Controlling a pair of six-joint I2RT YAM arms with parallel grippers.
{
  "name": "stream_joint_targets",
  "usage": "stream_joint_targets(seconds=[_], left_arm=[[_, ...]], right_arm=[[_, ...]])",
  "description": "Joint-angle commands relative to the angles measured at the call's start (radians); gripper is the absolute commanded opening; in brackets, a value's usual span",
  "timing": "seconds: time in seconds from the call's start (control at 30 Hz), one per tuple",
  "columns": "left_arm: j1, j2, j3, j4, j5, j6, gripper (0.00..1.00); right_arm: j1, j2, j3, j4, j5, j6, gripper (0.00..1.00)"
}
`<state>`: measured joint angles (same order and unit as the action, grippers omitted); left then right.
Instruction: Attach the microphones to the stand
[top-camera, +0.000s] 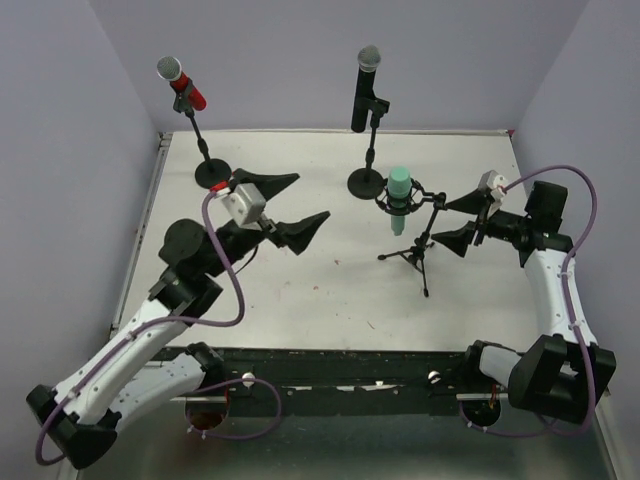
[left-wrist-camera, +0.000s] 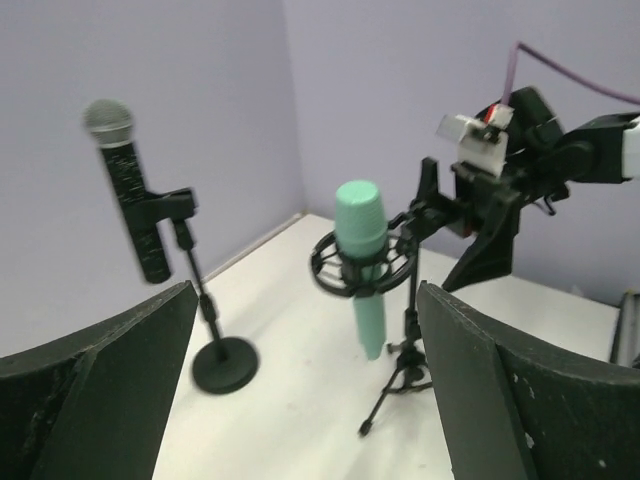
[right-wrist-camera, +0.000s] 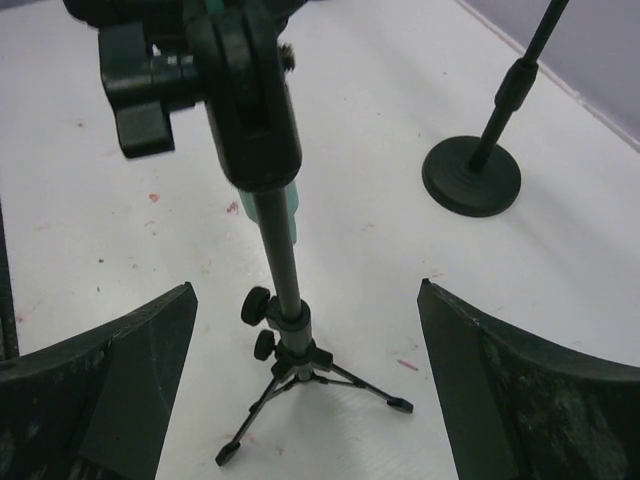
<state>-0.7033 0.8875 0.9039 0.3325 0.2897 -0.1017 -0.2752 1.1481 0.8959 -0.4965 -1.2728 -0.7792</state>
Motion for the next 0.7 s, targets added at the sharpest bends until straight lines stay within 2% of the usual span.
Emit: stream_joint_targets(seconds=[0.0, 0.1, 0.2, 0.33, 0.47, 0.57, 0.67], left_arm=[[0.05, -0.195, -0.062, -0.376, -0.127, 0.193, 0.98], [0.05, -0.321, -0.167, -0.48, -0.253, 0.273, 0.98], [0.048, -0.458, -0.322, -0.454, -0.357, 0.301, 0.98], [0.05, -0.553, -0.376, -0.429, -0.307, 0.297, 0.98], [0.048, -0.535, -0.361, -0.447, -0.293, 0.29, 0.98], [0.05, -0.53, -0.352, -0.457, -0.291, 0.287, 0.98], [0.051, -0.538, -0.353, -0.455, -0.268, 0.287, 0.98]], right_arm=[[-0.002, 0.004, -0.023, 0.314, -0.123, 0.347, 0.99], [-0.001, 0.044, -0.005, 0.3, -0.161, 0.282, 0.99], [0.002, 0.084, 0.03, 0.201, -0.21, 0.146, 0.97], [0.027, 0.162, 0.13, -0.078, -0.252, -0.145, 0.96], [0.05, 0.255, 0.231, -0.393, -0.241, -0.458, 0.91], [0.056, 0.3, 0.279, -0.522, -0.244, -0.549, 0.81], [0.076, 0.309, 0.284, -0.562, -0.243, -0.583, 0.7]])
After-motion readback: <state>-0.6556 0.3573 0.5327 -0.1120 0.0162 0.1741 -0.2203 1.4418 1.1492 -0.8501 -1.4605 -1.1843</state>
